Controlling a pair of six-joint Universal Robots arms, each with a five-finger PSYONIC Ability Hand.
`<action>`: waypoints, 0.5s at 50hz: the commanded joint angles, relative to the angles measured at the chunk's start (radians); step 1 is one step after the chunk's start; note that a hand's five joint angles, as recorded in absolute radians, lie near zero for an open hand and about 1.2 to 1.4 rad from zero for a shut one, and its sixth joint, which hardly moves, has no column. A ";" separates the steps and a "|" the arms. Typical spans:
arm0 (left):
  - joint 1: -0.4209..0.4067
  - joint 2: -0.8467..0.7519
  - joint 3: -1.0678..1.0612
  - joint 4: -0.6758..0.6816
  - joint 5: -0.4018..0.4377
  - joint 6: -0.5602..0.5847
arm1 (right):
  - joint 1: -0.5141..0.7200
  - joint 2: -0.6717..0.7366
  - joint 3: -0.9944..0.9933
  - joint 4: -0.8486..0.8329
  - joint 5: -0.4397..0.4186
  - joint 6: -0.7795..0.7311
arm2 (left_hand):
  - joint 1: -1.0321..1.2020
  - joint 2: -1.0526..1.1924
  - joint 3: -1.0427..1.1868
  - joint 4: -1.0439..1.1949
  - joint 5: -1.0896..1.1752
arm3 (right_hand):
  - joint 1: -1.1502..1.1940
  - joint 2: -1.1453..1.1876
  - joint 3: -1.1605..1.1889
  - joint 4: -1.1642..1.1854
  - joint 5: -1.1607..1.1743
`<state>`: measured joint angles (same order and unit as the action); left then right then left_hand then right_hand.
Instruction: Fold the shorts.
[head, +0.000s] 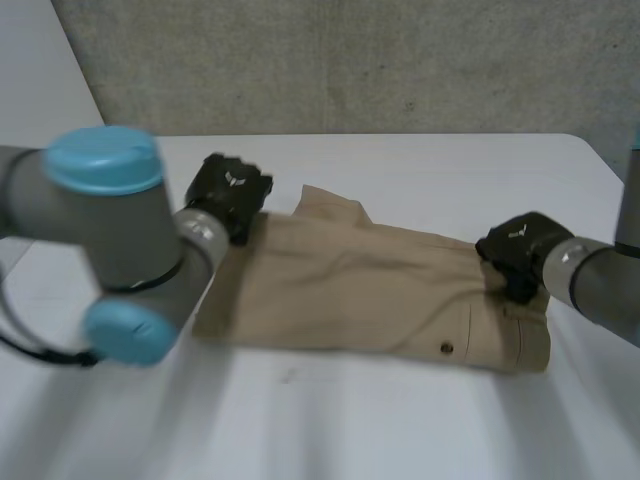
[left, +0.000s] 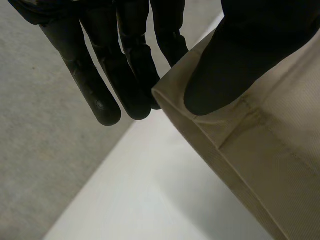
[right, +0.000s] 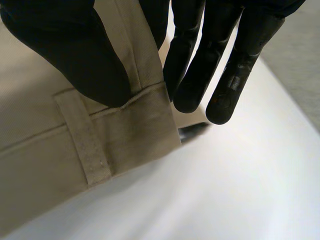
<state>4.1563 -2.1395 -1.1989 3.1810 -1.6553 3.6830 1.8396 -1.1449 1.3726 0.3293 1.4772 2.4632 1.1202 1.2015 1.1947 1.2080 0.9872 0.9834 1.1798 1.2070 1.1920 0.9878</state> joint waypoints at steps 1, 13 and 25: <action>-0.014 -0.423 0.531 0.046 -0.078 0.044 | 0.004 0.187 -0.122 -0.265 0.110 -0.030 | 0.276 0.195 0.202 0.188 0.235 | 0.413 0.217 0.189 0.204 0.234; -0.016 -0.706 0.780 0.356 -0.040 0.150 | 0.012 0.378 -0.199 -0.597 0.123 -0.171 | 0.276 0.195 0.202 0.188 0.235 | 0.413 0.217 0.189 0.204 0.234; -0.042 -0.610 0.538 0.677 -0.050 0.140 | 0.007 0.243 -0.150 -0.793 0.175 -0.063 | -0.946 -1.027 -1.020 -1.033 -0.987 | -0.809 -1.005 -1.032 -1.017 -0.988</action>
<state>4.1364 -2.8519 -0.4854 3.7066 -1.6857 3.8300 1.8526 -0.7658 1.1744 -0.4184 1.6310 2.3003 0.1914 0.2399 0.2450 0.2352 0.0686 0.2323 0.2736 0.2795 0.2793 0.1225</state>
